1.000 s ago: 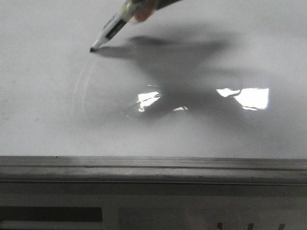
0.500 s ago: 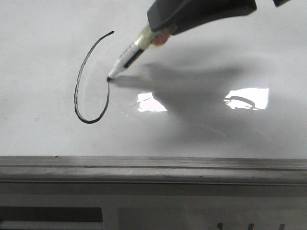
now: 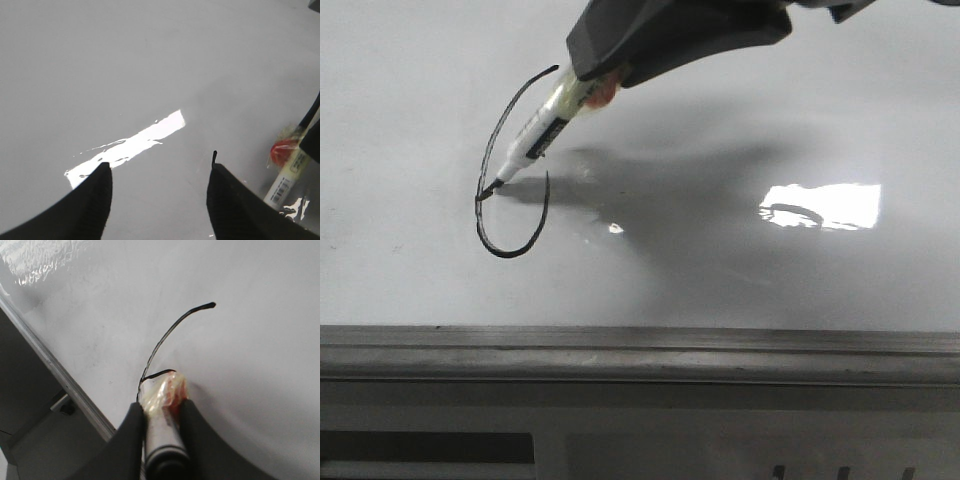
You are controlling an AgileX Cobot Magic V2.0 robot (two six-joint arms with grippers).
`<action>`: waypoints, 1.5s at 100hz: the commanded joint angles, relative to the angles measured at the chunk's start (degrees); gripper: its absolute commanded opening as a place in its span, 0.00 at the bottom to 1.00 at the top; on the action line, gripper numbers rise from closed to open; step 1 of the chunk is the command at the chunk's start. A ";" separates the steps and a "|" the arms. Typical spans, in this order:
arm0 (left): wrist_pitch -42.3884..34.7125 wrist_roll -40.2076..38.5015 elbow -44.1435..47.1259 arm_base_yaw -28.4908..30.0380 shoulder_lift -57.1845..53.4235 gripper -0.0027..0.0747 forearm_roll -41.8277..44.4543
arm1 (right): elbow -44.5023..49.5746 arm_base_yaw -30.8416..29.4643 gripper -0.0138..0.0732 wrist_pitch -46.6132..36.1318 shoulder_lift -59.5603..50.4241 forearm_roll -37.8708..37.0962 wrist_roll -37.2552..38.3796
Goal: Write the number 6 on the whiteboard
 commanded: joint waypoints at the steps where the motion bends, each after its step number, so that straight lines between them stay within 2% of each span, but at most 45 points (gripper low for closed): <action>1: -4.16 -0.67 -1.91 0.09 0.00 0.53 1.03 | -1.50 -0.23 0.09 -2.37 -3.46 -0.44 -0.96; 15: -3.21 -0.67 -1.91 -1.79 0.00 0.53 1.83 | -1.50 -0.14 0.09 -1.66 -5.78 -0.44 -0.96; 33: 2.63 -0.67 -1.91 -9.94 2.48 0.53 3.83 | -1.50 3.10 0.09 -1.29 -5.94 -0.65 -2.13; 53: -0.04 -0.67 -1.91 -19.10 8.99 0.53 4.10 | -1.50 8.68 0.09 -1.65 -5.29 -0.65 -2.97; 72: -4.19 -0.67 -1.91 -19.30 14.56 0.52 3.88 | -1.50 9.84 0.09 -1.40 -5.29 -0.65 -2.97; 82: -5.35 -0.67 -1.91 -19.30 16.00 0.42 3.88 | -1.50 9.84 0.09 -1.40 -5.29 -0.65 -2.97; 94: -5.35 -0.67 -1.91 -19.30 15.88 0.17 3.88 | -1.50 9.84 0.09 -1.18 -5.29 -0.65 -2.97; 101: -5.10 -0.67 -1.91 -19.30 15.77 0.07 3.88 | -1.50 9.84 0.09 -1.18 -5.29 -0.65 -2.97; 111: -4.09 -0.67 -1.91 -19.30 15.77 0.01 3.88 | -1.50 9.84 0.09 -1.18 -5.29 -0.65 -2.97; 131: -3.48 -0.67 -1.91 -19.30 15.77 0.01 3.88 | -1.50 9.84 0.10 -0.82 -5.29 -0.65 -2.97; 138: -3.48 -0.67 -1.91 -19.30 15.77 0.01 3.88 | -1.50 9.84 0.19 -0.82 -5.29 -0.65 -2.97; 150: -3.48 -0.67 -1.91 -19.30 15.77 0.01 1.19 | -1.50 9.53 0.62 -1.93 -5.29 -0.68 -2.97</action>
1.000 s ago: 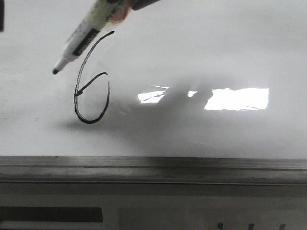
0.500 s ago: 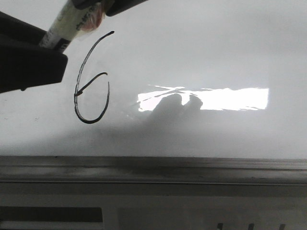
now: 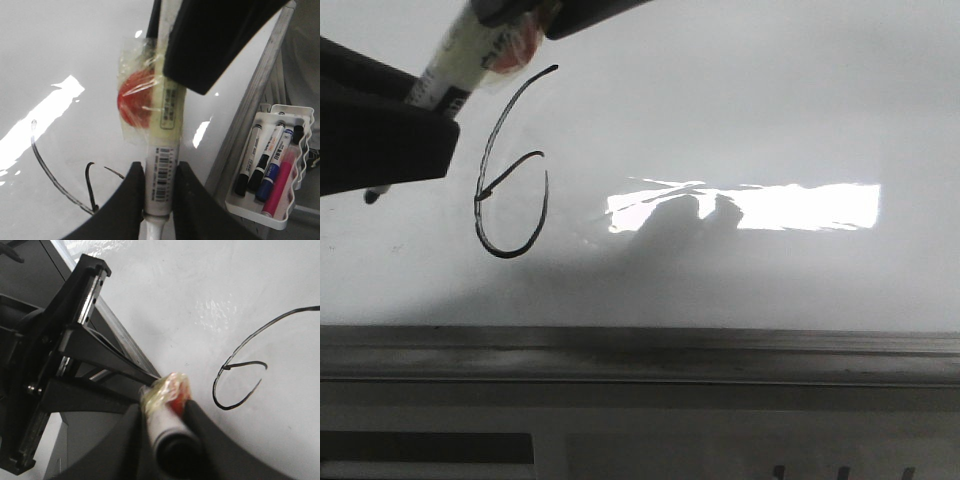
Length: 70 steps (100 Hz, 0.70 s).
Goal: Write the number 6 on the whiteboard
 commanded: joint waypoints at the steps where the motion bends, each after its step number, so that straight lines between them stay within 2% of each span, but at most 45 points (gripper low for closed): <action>1: -3.98 -1.16 -1.91 -0.23 -0.33 0.01 -4.88 | -1.50 -0.37 0.64 -4.64 -1.06 -0.31 -0.69; 5: -3.98 -1.16 -1.91 -0.23 -0.33 0.01 -8.78 | -1.50 -0.79 0.73 -5.22 -1.06 -0.31 -0.69; 9: -3.98 -1.16 -2.02 -0.19 -0.33 0.01 -14.56 | -1.50 -1.43 0.76 -5.39 -1.06 -0.31 -0.69; 22: -2.97 -1.16 -2.02 2.14 -0.17 0.01 -38.11 | -1.50 -2.80 0.69 -5.19 -1.16 -0.31 -0.69; 29: -1.35 -1.16 -2.02 4.52 0.17 0.01 -47.07 | -1.50 -2.80 0.65 -5.19 -1.16 -0.31 -0.69; 48: 0.70 -1.28 -2.02 11.15 3.62 0.01 -51.51 | -1.50 -2.80 0.64 -4.89 -1.16 -0.20 -0.69; 59: 5.92 -1.28 -3.45 11.75 6.30 0.01 -53.47 | -1.50 -2.80 0.64 -4.89 -1.16 -0.12 -0.69; 70: 6.86 -1.28 -4.63 11.75 7.87 0.01 -53.47 | -1.50 -2.80 0.64 -4.89 -1.16 -0.12 -0.69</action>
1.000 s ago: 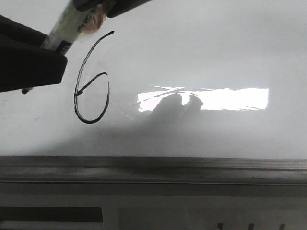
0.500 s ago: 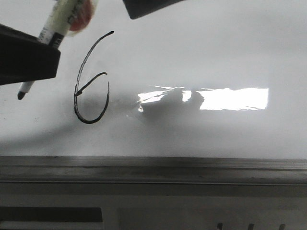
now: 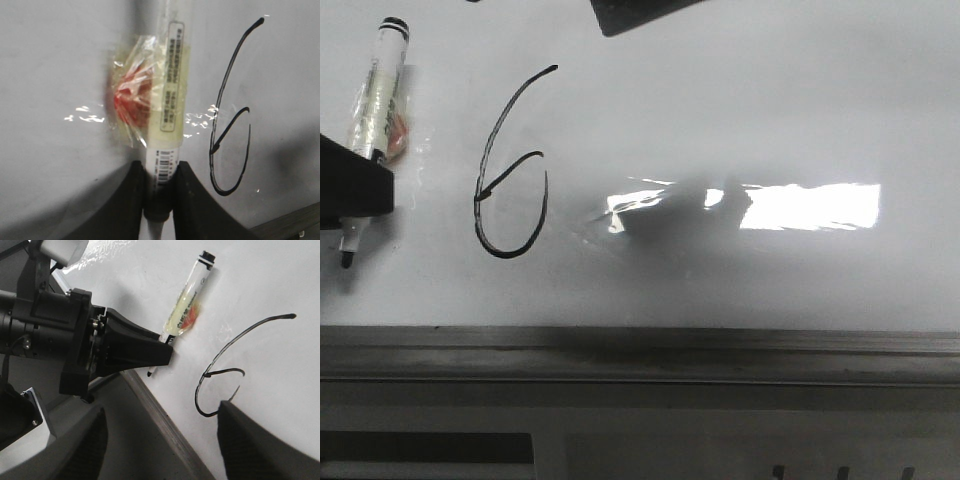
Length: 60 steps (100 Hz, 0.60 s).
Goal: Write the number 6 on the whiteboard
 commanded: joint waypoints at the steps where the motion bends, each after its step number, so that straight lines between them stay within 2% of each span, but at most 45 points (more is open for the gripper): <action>1: -0.57 -0.37 -2.40 0.16 1.05 0.01 -0.79 | -1.50 -0.32 0.64 -3.86 -1.21 0.01 -0.65; 17: -2.00 -0.37 -2.40 0.16 1.05 0.01 -0.79 | -1.50 -0.32 0.64 -3.29 -1.21 0.01 -0.65; 51: 0.48 -0.37 -2.40 0.16 1.05 0.01 -0.79 | -1.50 -0.32 0.64 -3.16 -1.21 0.01 -0.65; 56: 0.48 -0.37 -2.40 0.16 1.05 0.03 -0.79 | -1.50 -0.32 0.64 -3.16 -1.21 0.01 -0.65; 60: 0.48 -0.37 -2.40 0.16 1.05 0.08 -0.79 | -1.50 -0.32 0.64 -3.16 -1.21 0.01 -0.65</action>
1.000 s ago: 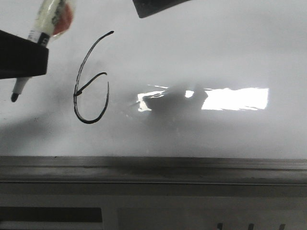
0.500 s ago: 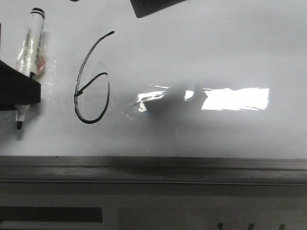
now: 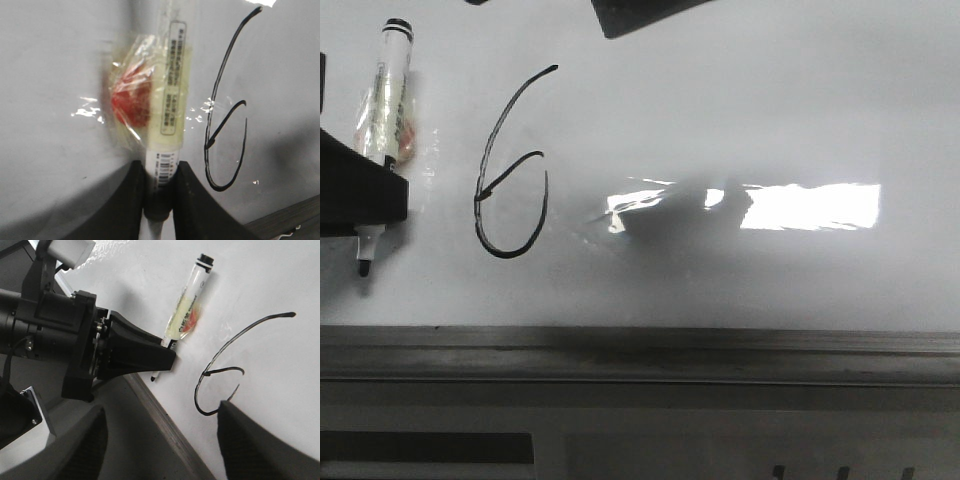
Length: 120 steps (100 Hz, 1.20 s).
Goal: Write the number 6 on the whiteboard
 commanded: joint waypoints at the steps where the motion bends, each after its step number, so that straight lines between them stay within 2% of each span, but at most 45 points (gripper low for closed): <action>1: -0.85 -0.37 -1.60 0.16 0.08 0.11 -0.53 | -1.50 -0.32 0.64 -3.34 -1.21 0.01 -0.65; 13: -0.85 -0.37 -1.60 0.16 0.08 0.37 -0.53 | -1.50 -0.32 0.64 -3.34 -1.21 0.01 -0.65; 20: -0.76 -0.37 -1.60 0.16 -0.20 0.46 -0.53 | -1.50 -0.32 0.64 -3.34 -1.21 0.01 -0.65; 42: 0.46 -0.37 -1.60 0.16 -4.89 0.47 -0.39 | -1.50 -0.32 0.63 -2.89 -1.32 0.01 -0.65; 49: 2.58 -0.37 -1.60 0.16 -7.93 0.47 0.62 | -1.50 -0.32 0.52 -2.63 -1.80 0.01 -0.65; 52: 3.79 -0.37 -1.60 0.16 -9.37 0.47 1.51 | -1.38 -0.32 0.42 -2.81 -2.31 0.01 -0.65; 59: 5.47 -0.37 -1.60 0.16 -13.43 0.43 4.30 | -0.62 -0.32 0.18 -3.46 -3.22 -0.70 -0.65; 62: 6.04 -0.37 -1.60 0.16 -15.63 0.36 5.53 | -0.10 -0.32 0.09 -3.89 -3.87 -0.98 -0.65; 66: 6.46 -0.37 -1.60 0.16 -17.88 0.27 7.04 | 0.91 -0.32 0.09 -4.99 -4.60 -0.98 -0.65; 74: 6.56 -0.37 -1.48 0.16 -23.39 0.00 8.66 | 3.78 -0.32 0.09 -8.06 -6.83 -1.12 -0.65; 93: 6.07 -0.13 0.22 0.16 -34.97 0.01 14.93 | 13.82 -0.32 0.09 -18.82 -14.40 -3.57 -0.65; 110: 6.16 -0.13 4.24 0.16 -44.75 0.01 22.62 | 25.66 -0.32 0.09 -31.91 -23.79 -5.19 -0.93; 120: 6.69 -0.13 6.92 0.16 -49.51 0.01 26.25 | 31.83 -0.32 0.09 -35.79 -29.33 -5.29 -1.31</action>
